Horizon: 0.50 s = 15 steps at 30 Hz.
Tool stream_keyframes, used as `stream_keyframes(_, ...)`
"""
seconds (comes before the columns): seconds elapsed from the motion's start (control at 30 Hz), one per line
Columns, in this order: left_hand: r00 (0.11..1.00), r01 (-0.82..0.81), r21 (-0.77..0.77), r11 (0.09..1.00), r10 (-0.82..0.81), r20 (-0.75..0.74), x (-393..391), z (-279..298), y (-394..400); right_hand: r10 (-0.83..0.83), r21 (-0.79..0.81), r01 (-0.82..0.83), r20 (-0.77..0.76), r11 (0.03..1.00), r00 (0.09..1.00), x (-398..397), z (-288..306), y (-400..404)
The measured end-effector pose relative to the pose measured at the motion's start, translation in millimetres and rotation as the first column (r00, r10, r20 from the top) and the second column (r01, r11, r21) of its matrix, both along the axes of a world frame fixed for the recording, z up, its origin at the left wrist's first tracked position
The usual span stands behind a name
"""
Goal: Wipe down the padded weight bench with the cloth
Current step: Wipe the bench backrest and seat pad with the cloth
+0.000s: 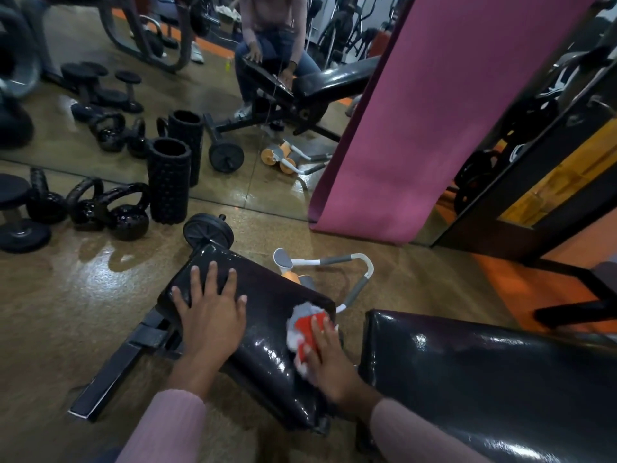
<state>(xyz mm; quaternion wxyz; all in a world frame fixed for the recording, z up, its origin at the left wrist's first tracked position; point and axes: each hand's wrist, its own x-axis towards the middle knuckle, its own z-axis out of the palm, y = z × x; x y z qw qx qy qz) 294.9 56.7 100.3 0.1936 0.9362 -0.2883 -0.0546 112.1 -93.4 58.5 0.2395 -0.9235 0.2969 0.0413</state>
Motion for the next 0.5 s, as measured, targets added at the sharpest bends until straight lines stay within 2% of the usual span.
stream_keyframes(0.07, 1.0, 0.009, -0.002, 1.0, -0.009, 0.005, 0, -2, 5, -0.133, 0.074, 0.135, -0.026, 0.988, 0.991, 33, 10, -15)
stream_keyframes(0.1, 1.0, 0.013, -0.007, 1.0, -0.013, 0.011, 1, -4, 7, -0.145, 0.048, 0.15, -0.103, 0.988, 0.984, 49, 14, -19)
stream_keyframes(0.17, 1.0, 0.015, -0.019, 1.0, -0.015, 0.02, 2, -4, 9, -0.051, -0.1, 0.031, -0.203, 0.995, 0.978, 71, 15, -16)
stream_keyframes(0.27, 1.0, 0.008, -0.031, 0.999, -0.008, 0.003, 2, -3, 6, 0.145, -0.203, -0.15, -0.041, 0.968, 0.989, 44, -2, 6)
stream_keyframes(0.33, 1.0, 0.005, -0.046, 0.999, -0.005, -0.011, 3, -1, 3, 0.212, -0.136, -0.204, 0.048, 0.97, 0.976, 6, -16, 26)
stream_keyframes(0.4, 1.0, 0.002, -0.065, 0.998, -0.004, -0.03, 4, 0, 3, 0.125, -0.039, -0.122, 0.083, 0.992, 0.989, -18, -21, 22)
stream_keyframes(0.47, 1.0, 0.002, -0.063, 0.998, -0.004, -0.026, 4, -1, 4, 0.041, -0.038, -0.039, 0.066, 0.999, 0.997, -11, -27, -5)
stream_keyframes(0.5, 1.0, 0.008, -0.06, 0.998, -0.009, -0.024, 3, -1, 5, -0.083, -0.024, 0.086, 0.08, 0.996, 0.993, 3, -26, -21)
